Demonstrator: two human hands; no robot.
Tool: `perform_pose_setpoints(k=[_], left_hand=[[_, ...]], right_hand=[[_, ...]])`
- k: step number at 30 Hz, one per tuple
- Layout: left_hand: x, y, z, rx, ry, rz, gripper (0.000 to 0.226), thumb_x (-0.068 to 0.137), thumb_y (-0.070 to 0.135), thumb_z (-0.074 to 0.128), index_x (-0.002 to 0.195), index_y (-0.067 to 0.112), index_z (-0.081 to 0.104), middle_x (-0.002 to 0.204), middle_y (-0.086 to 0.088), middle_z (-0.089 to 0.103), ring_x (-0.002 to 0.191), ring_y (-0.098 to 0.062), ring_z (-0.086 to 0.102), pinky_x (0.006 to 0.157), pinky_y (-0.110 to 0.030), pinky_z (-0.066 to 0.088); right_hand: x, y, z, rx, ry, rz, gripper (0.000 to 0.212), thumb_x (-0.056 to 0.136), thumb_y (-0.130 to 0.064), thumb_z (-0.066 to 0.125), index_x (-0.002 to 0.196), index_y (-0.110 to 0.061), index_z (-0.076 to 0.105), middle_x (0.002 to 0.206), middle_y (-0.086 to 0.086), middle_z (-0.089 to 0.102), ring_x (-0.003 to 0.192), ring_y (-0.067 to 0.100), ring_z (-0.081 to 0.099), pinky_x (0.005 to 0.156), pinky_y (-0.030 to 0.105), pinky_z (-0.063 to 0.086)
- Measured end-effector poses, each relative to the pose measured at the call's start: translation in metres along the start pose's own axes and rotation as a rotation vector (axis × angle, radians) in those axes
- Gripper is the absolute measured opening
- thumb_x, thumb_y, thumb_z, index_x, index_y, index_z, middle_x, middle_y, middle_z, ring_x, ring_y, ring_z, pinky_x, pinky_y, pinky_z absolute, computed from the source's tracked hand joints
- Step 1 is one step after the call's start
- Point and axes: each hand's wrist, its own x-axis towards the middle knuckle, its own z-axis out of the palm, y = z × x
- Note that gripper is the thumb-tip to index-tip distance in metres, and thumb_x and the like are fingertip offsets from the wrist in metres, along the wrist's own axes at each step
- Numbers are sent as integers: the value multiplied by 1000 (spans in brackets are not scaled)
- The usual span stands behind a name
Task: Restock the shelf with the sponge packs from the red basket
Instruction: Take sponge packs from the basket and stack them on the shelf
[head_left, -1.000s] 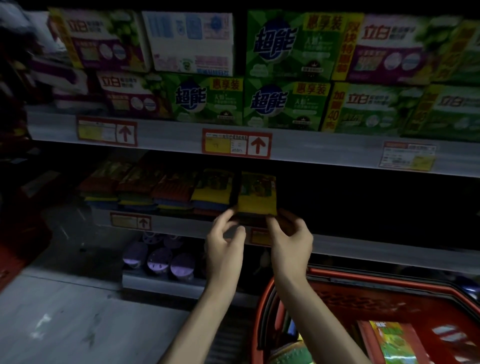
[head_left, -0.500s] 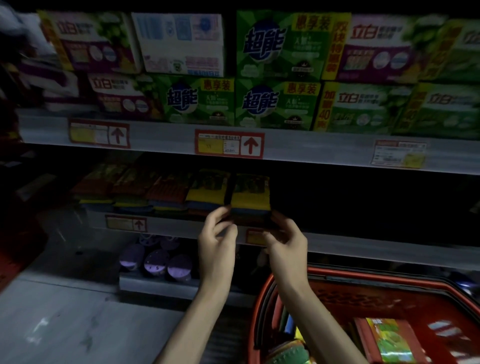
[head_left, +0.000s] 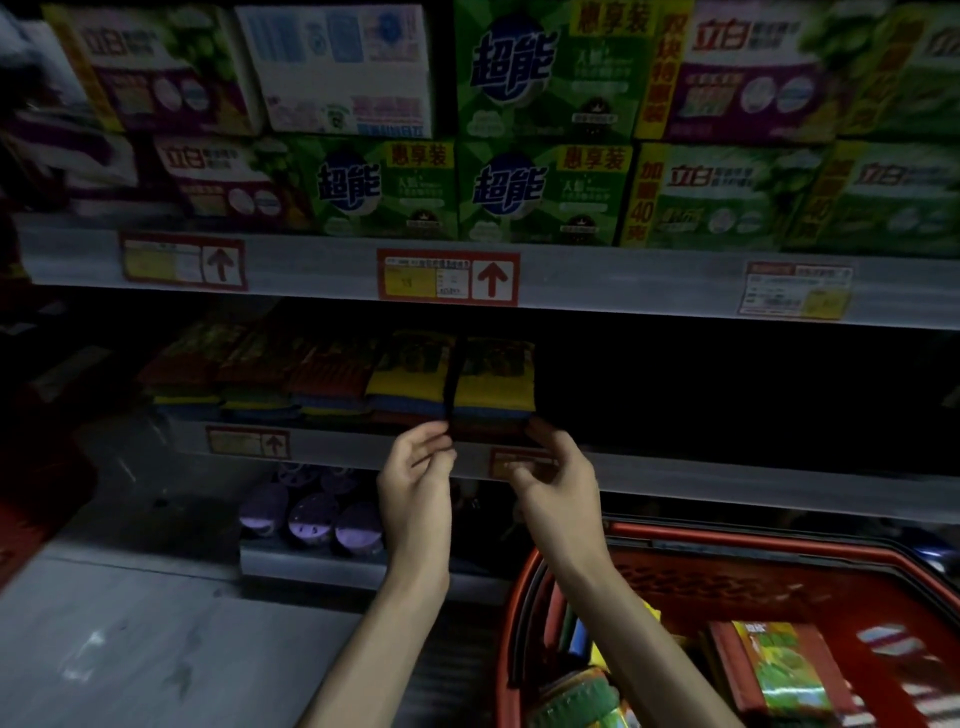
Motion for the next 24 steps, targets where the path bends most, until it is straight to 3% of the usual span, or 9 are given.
perform_pose_setpoints(k=[4,7,11,14,17,21,24], left_hand=[[0,0,-1,-5,-1,-11,26,97,-1,58,108,18,71,108,-4,74,106,-18,70,95,-36,52],[-2,-1,0,-9,-11,-12,26,97,-1,57,107,19,71,106,-5,74,104,-18,70,93,-34,51],[-2,-2,0,-16,-23,-13,25,97,0,58,107,19,72,104,-4,75,103,-17,70,90,-32,51],[-3,-2,1,-16,-46,-5,25,97,1,58,109,18,72,104,-4,75,101,-15,71,87,-28,52],[-6,-2,2,-3,-73,9,25,97,2,59,109,18,72,105,-3,75,101,-14,71,84,-23,51],[-8,-4,2,92,-126,63,31,98,4,60,122,22,67,110,5,72,100,-3,69,76,-13,51],[-8,-10,1,201,-121,103,39,98,6,61,129,28,60,113,9,70,102,-2,66,75,-12,48]], right_hand=[[2,2,-2,-4,11,-19,44,96,-6,63,127,-37,55,89,-7,71,55,10,63,54,32,54],[3,3,-3,38,60,-43,47,95,-5,62,111,-49,56,93,-5,72,63,13,67,57,30,56],[5,4,-3,48,12,-51,46,97,-7,62,121,-46,56,103,-1,74,70,10,67,60,23,52],[7,7,-3,21,17,-59,50,95,-11,63,114,-56,55,104,-1,75,80,17,71,67,33,59],[9,8,-4,13,32,-50,45,89,-19,63,116,-55,58,105,-3,75,88,28,73,78,48,62],[11,5,-5,-8,3,-52,47,88,-19,64,123,-50,59,108,-5,74,91,32,73,80,53,62],[12,5,-7,-18,-4,-52,48,87,-14,65,123,-45,60,109,-8,74,90,30,73,79,55,62]])
